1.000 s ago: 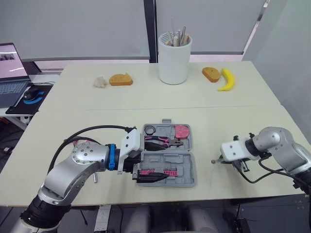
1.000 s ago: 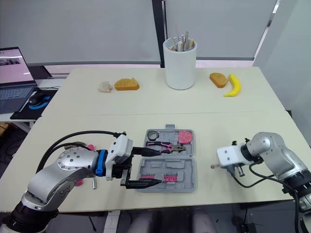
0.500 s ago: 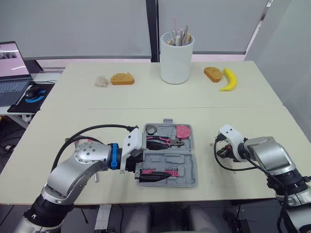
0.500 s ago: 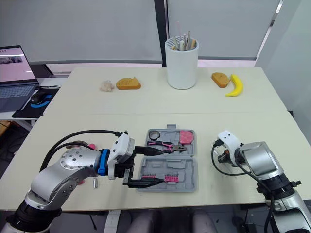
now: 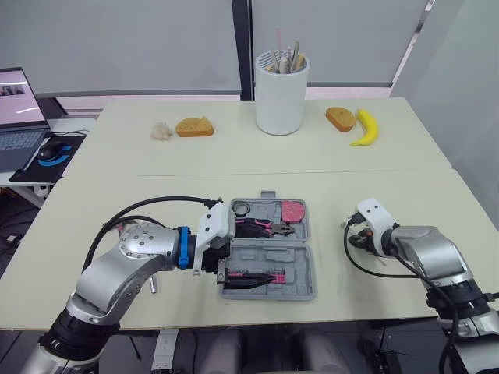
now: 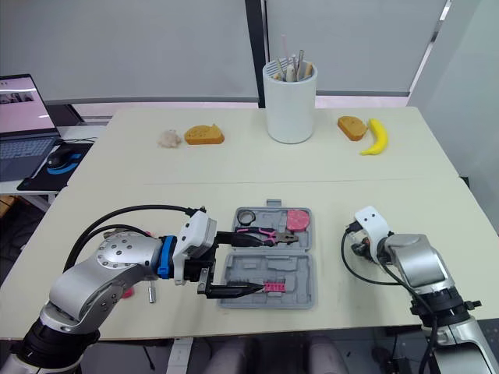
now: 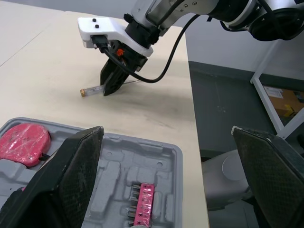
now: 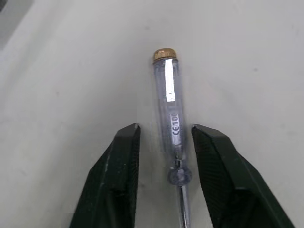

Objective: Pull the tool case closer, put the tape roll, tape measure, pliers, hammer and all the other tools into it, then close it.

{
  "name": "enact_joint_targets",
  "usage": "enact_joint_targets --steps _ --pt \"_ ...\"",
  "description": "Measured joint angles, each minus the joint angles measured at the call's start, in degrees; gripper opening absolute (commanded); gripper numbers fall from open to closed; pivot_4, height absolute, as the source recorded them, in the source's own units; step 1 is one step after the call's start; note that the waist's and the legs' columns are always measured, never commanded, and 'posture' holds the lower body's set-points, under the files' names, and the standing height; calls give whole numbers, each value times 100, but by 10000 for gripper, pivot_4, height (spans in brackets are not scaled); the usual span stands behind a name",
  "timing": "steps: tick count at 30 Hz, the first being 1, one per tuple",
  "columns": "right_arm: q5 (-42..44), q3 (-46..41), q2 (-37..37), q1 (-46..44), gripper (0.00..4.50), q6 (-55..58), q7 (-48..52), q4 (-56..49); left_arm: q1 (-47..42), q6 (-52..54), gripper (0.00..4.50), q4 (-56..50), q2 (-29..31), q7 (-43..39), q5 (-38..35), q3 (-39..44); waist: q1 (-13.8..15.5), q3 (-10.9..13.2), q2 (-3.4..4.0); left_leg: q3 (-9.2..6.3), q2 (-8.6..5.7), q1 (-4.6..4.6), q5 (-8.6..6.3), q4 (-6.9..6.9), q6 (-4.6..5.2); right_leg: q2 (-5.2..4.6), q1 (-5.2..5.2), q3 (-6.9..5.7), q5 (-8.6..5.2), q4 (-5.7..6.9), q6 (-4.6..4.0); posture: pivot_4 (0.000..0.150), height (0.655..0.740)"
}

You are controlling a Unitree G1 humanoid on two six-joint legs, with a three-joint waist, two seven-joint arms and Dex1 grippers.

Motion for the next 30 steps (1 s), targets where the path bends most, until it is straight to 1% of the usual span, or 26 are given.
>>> enact_joint_targets --steps 3,6,10,12,13,15,17,23,27,30 --pt "144 -197 -344 180 35318 -258 117 -338 0 -2 45000 5 4 -9 0 2 3 0 0 0 0 0 0 0 0 0 1 0 0 -1 0 1500 7400" --pt "380 -608 -737 468 44728 -736 412 -696 5 -8 45000 11 1 -9 -11 20 7 1 0 -2 1 0 -1 -1 1 0 4 -4 -1 -4 2 1500 7400" --pt "919 -1272 -1181 1035 44728 -1031 1028 -1015 2 -25 45000 10 -81 -11 -70 73 13 3 -4 -3 2 0 -2 1 3 0 11 -7 0 -9 3 1500 7400" --pt "1111 -1538 -1468 1543 44728 -1365 1378 -1291 -45 -25 45000 -11 -209 3 -213 139 23 3 -3 -3 1 0 -2 1 4 -1 12 -7 0 -11 4 1500 7400" --pt "1124 -1640 -1657 1918 44728 -1667 1561 -1450 -112 -27 45000 -24 -289 20 -271 179 39 3 -4 -5 2 0 -3 1 4 0 14 -13 -1 -14 5 1500 7400" --pt "1059 -1811 -1792 2481 44728 -2269 1686 -1560 -246 -61 45000 -20 -363 18 -303 206 58 2 -8 -7 4 1 -3 2 4 1 20 -16 0 -19 7 1500 7400" --pt "1028 -1934 -1755 2853 44728 -2648 1677 -1561 -345 -139 45000 -19 -389 -13 -303 208 67 2 -8 2 3 4 -3 3 4 1 21 -4 4 -19 14 1500 7400" --pt "1052 -2025 -1316 2851 44728 -2805 1214 -1557 -502 -368 45000 64 -385 -189 -167 128 10 4 -10 4 7 8 -2 2 4 5 21 0 5 -18 15 1500 7400" --pt "1033 -1685 -1079 2488 44728 -2753 966 -1433 -593 -561 45000 218 -381 -293 20 34 11 4 -11 5 5 7 -2 2 4 4 20 2 5 -19 15 1500 7400" --pt "952 -1415 -1040 2234 44728 -2751 851 -1216 -619 -954 45000 267 -391 -362 274 16 25 4 -11 3 4 6 -2 1 4 4 20 0 5 -22 14 1500 7400"
